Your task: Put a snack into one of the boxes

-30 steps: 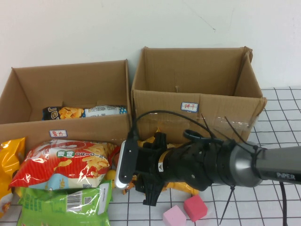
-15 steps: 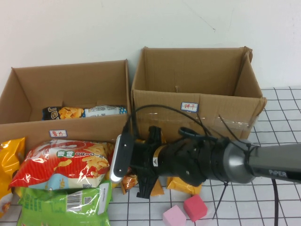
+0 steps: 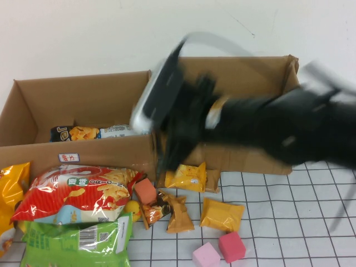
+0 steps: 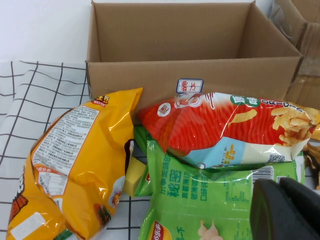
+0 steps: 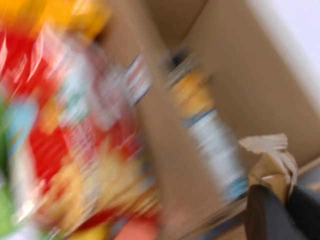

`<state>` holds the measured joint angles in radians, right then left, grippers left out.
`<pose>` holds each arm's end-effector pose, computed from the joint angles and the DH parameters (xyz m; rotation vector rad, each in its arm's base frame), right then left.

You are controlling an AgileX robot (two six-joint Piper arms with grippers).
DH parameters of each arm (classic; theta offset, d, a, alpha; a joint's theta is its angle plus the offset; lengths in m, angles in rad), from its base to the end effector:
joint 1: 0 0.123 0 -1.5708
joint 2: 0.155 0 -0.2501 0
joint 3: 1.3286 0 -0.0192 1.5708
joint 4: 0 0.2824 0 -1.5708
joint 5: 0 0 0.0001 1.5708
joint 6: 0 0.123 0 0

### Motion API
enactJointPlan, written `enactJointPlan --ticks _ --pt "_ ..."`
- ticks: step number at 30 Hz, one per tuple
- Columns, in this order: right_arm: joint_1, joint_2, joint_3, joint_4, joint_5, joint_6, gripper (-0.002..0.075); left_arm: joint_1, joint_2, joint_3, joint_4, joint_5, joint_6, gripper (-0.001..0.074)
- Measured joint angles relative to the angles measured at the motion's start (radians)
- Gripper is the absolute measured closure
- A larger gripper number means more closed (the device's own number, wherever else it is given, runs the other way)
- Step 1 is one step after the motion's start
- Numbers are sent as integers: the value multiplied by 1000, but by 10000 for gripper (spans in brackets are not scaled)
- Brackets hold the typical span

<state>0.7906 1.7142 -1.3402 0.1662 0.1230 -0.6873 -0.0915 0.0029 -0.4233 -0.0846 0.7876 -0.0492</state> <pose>0.3237 0.3306 0.2517 -1.2213 1.5635 0.1943 0.1074 -0.0173 0.2826 0.0257 1.8528 -0.1951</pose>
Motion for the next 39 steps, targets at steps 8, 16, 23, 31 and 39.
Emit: enactJointPlan --ticks 8,16,23,31,39 --pt "-230 -29 -7 146 -247 6 652 0 0 0 -4 0 0 736" --pt "-340 131 -7 233 -438 7 496 0 0 0 -6 0 0 736" --pt "-340 137 -7 308 -437 7 241 0 0 0 -8 0 0 736" --pt "-342 -139 -5 392 -163 7 664 0 0 0 -8 0 0 736" --pt "-342 -506 211 463 -123 7 725 0 0 0 -9 1 0 736"
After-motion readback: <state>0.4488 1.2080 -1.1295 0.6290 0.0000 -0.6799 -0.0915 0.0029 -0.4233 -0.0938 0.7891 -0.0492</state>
